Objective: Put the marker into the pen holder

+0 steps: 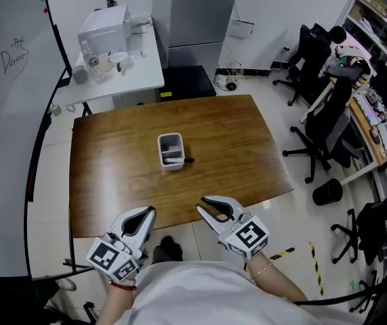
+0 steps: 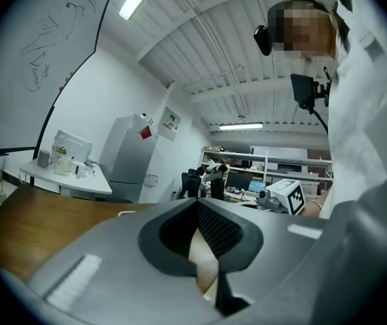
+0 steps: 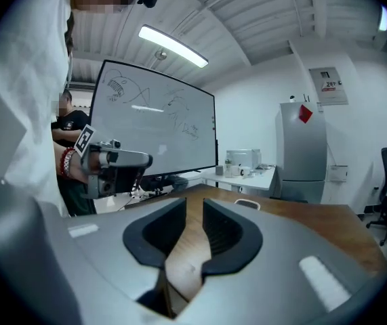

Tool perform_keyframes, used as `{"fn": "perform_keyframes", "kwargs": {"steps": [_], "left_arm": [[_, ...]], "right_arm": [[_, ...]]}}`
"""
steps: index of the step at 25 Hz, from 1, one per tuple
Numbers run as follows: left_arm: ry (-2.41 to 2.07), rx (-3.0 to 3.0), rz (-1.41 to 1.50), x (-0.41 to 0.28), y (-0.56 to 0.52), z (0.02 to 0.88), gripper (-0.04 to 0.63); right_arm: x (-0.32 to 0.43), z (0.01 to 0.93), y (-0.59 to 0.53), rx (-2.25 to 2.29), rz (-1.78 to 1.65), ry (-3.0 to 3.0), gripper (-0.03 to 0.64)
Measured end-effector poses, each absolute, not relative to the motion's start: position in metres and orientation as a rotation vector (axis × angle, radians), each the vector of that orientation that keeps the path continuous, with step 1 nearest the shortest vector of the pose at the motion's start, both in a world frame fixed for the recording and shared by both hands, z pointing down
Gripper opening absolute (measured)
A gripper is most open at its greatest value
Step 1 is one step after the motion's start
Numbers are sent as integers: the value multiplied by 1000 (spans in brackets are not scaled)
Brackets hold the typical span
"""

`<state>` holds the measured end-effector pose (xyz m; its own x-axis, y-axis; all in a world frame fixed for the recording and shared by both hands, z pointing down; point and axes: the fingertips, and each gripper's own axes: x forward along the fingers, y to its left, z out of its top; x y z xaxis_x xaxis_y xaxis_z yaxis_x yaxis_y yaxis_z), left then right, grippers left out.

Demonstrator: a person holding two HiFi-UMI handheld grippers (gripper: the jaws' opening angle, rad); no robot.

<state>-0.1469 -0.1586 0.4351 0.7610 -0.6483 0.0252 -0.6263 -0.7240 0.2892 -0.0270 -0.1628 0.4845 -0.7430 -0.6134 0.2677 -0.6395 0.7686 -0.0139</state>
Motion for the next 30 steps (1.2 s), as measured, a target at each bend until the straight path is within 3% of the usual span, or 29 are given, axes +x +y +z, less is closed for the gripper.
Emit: {"fn": "perform_keyframes", "kwargs": {"steps": [10, 15, 30], "left_arm": [[-1025, 2656, -97, -40, -27, 451, 0], [-1064, 2614, -111, -27, 26, 448, 0], [-941, 2771, -184, -4, 113, 404, 0]], "right_arm": [[58, 489, -41, 888, 172, -2743, 48], [76, 506, 2, 830, 273, -2748, 48], [93, 448, 91, 1005, 113, -2833, 0]]}}
